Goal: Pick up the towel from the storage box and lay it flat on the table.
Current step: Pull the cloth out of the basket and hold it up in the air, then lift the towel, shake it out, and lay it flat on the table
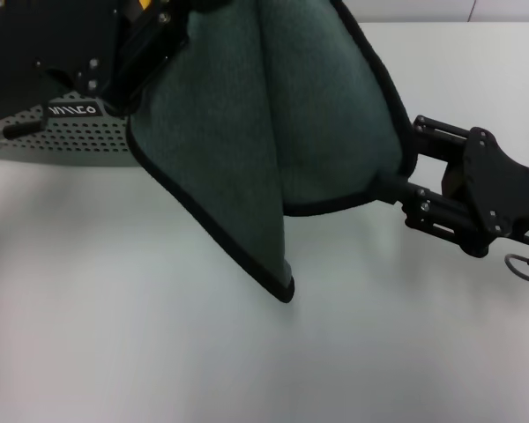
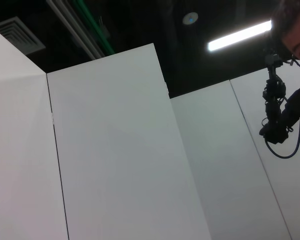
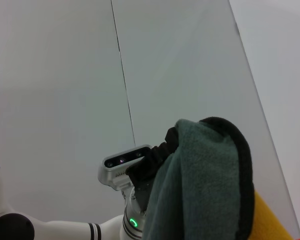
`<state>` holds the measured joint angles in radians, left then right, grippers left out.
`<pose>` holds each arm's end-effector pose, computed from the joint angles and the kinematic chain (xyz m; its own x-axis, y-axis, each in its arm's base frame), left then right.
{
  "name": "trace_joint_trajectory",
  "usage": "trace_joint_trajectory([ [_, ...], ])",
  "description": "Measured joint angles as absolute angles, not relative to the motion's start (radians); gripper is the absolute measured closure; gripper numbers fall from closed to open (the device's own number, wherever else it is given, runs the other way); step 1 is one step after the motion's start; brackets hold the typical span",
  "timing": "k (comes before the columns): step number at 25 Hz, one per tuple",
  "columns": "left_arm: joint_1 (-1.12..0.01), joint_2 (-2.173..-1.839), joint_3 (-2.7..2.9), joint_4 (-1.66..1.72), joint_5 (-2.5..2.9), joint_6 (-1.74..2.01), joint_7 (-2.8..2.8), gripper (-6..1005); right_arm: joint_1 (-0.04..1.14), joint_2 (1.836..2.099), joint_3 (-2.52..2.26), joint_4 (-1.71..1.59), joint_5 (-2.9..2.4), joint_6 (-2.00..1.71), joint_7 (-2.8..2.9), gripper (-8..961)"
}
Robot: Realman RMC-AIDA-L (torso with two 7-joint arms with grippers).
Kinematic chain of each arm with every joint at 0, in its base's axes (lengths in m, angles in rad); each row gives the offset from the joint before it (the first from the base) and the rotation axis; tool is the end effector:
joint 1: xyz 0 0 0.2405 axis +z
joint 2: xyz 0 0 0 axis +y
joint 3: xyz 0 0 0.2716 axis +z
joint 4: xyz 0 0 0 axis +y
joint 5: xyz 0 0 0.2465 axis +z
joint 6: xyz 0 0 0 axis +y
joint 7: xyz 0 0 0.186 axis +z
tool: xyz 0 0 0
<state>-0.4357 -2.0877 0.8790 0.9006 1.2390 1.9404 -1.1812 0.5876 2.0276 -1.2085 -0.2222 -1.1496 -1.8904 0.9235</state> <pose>-0.1593 0.3387 0.0607 0.4305 -0.3016 0.8507 -0.0227 -0.9458 -0.3239 0.1976 0.3259 -0.0528 0.4522 -0.0574 -0.8901 -0.1419 -0.9898 -0.0082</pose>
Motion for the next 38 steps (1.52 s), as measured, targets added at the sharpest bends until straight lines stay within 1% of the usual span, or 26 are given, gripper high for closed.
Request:
trace_joint_trajectory([
  [4,-0.438,-2.088,0.879,0.901,1.238,1.940,-1.181,975,0.587,2.027,-1.208,-0.224,-1.149,-1.885,0.918,385],
  [9,-0.437,-2.088,0.879,0.900,1.238,1.940,-1.181,974,0.586,2.026,-1.208,-0.230,-1.148,-1.867,0.912,594],
  [12,-0.435,-2.088,0.879,0.900,1.238,1.940,-1.181,973,0.586,2.025,-1.208,-0.231,-1.142,-1.865,0.911,757],
  [27,-0.423,-2.086,0.879,0.890,1.252,1.940,-1.181,971,0.556,2.019,-1.202,-0.249,-1.110,-1.885,0.911,784],
  [38,-0.414,-2.081,0.885,0.842,1.255,1.940,-1.168,970,0.520,2.023,-1.131,-0.272,-1.104,-1.886,0.838,816],
])
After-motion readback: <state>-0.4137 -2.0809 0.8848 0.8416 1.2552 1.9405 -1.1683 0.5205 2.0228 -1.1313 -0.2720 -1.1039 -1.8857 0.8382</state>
